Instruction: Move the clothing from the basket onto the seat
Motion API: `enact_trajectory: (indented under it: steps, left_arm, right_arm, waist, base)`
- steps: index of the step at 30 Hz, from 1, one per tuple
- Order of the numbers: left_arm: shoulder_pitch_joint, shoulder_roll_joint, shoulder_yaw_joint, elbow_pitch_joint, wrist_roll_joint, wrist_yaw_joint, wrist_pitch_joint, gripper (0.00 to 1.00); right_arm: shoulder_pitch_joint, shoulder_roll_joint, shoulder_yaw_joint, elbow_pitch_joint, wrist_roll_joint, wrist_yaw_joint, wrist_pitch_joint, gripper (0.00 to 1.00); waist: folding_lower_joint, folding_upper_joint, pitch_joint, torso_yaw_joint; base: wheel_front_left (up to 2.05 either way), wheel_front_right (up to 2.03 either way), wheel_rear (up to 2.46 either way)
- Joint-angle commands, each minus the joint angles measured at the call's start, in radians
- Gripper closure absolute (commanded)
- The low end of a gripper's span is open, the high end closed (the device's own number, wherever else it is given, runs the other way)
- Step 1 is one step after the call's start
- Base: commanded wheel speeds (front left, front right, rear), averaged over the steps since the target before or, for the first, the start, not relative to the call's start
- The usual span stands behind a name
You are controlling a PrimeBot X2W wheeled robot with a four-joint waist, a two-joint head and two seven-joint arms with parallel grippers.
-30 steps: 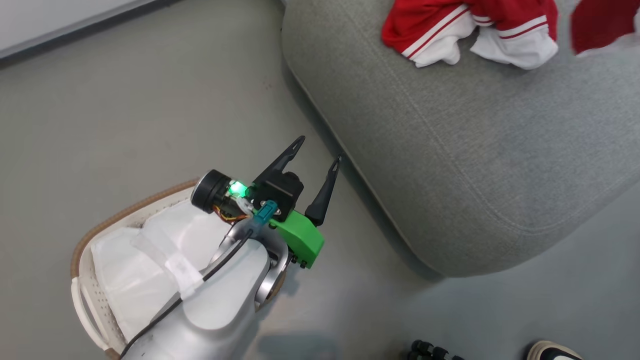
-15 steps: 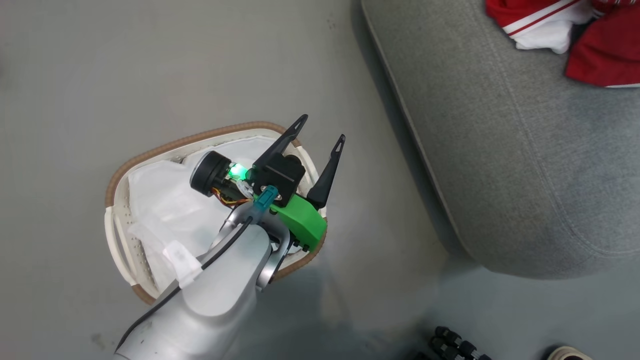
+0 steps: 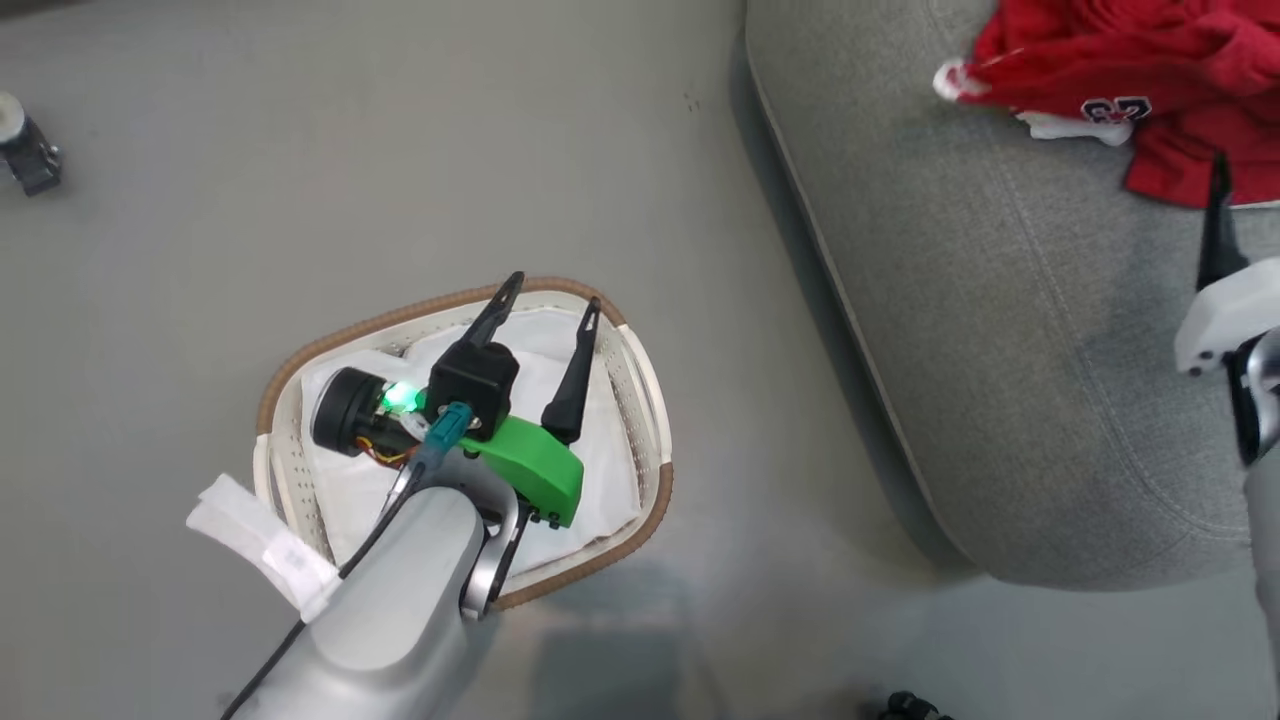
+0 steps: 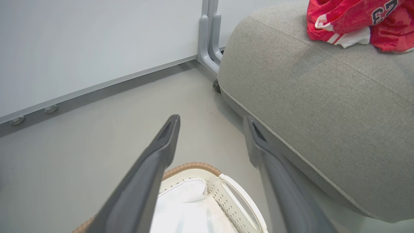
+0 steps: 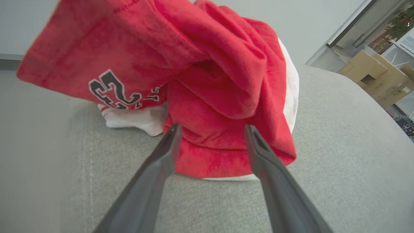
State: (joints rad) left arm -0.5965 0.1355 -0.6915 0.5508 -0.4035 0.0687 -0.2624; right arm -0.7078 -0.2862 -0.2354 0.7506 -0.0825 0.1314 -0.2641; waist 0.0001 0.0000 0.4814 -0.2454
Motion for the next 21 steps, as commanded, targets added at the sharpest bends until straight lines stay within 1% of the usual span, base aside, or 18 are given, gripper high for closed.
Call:
enact_trajectory:
  steps: [1, 7, 10, 13, 17, 21]
  left_arm:
    - [0.028, 0.008, 0.017, -0.013, 0.004, 0.01, -0.003, 0.0]
    - [0.108, 0.015, 0.115, -0.055, 0.016, 0.031, -0.002, 0.0]
    - [0.144, 0.018, 0.166, -0.074, 0.025, 0.037, -0.002, 0.0]
    - [0.191, 0.018, 0.231, -0.093, 0.048, 0.047, -0.002, 0.0]
    - [0.257, 0.013, 0.313, -0.118, 0.076, 0.052, -0.002, 0.0]
    - [0.319, 0.004, 0.39, -0.133, 0.106, 0.051, -0.002, 0.0]
  right_arm:
    - [0.039, 0.016, 0.022, -0.026, 0.02, -0.001, 0.0, 0.0]
    - [0.148, 0.072, 0.159, -0.177, 0.126, -0.001, 0.0, 0.0]
    - [0.173, 0.097, 0.211, -0.216, 0.162, -0.001, 0.0, 0.0]
    - [0.203, 0.129, 0.276, -0.254, 0.191, -0.001, 0.0, 0.0]
    - [0.235, 0.155, 0.326, -0.292, 0.213, -0.001, 0.0, 0.0]
    - [0.274, 0.174, 0.353, -0.326, 0.229, -0.001, 0.0, 0.0]
  waist:
    - [-0.0001, 0.0, -0.058, 0.0]
    - [-0.0001, 0.0, -0.138, 0.04]
    - [-0.0001, 0.0, -0.172, 0.063]
    - [-0.0001, 0.0, -0.213, 0.1]
    - [-0.0001, 0.0, -0.256, 0.145]
    - [-0.0001, 0.0, -0.294, 0.185]
  base:
    - [0.0, 0.0, 0.0]
    - [0.0, 0.0, 0.0]
    - [0.0, 0.0, 0.0]
    - [0.0, 0.0, 0.0]
    - [0.0, 0.0, 0.0]
    - [0.0, 0.0, 0.0]
